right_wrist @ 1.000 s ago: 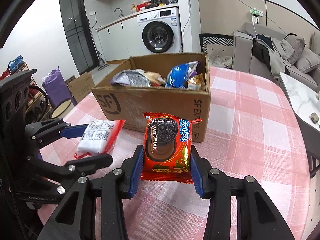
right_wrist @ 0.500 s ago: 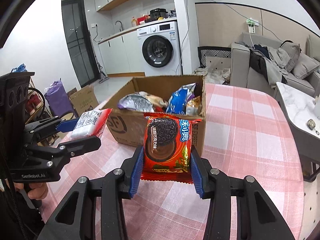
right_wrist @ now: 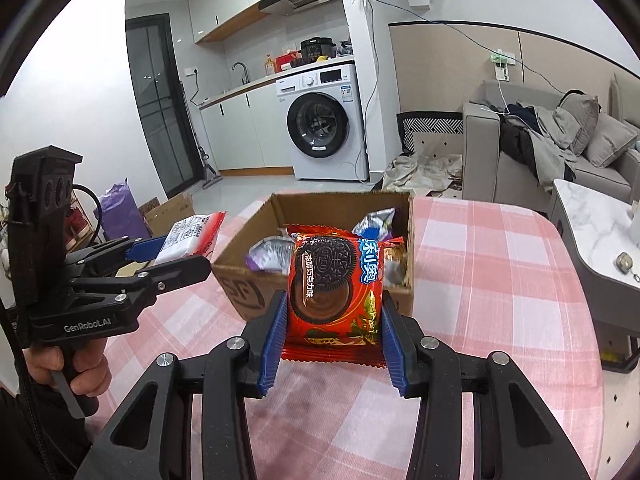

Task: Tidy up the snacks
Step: 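Lift both held packs and carry them over the box, then open both tools to drop the red Oreo pack and wafer pack into the box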

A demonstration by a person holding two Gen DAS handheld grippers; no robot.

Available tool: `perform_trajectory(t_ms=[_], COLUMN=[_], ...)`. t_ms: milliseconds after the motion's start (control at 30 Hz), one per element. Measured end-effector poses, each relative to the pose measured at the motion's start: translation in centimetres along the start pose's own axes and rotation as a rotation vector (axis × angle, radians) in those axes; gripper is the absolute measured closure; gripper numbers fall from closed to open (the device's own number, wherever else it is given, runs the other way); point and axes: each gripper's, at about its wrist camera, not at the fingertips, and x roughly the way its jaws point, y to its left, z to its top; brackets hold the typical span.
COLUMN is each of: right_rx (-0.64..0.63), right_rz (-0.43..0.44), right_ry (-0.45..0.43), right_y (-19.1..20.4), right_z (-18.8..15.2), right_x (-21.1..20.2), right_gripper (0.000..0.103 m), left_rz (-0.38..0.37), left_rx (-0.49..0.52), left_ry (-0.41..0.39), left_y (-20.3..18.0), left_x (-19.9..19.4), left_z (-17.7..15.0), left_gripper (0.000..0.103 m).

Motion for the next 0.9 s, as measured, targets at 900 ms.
perform_trajectory(t_ms=[900], right_rx=[0.018], right_rz=[0.002], right_ry=[-0.027], right_y=[-0.6], right_z=[5.8], right_x=[6.0], right_gripper=[0.059], left_rz=[0.06], left_rx=[-0.014], left_ry=[0.0], left_y=[2.2], left_x=[7.2], left_z=[5.2], left_gripper=[0.044])
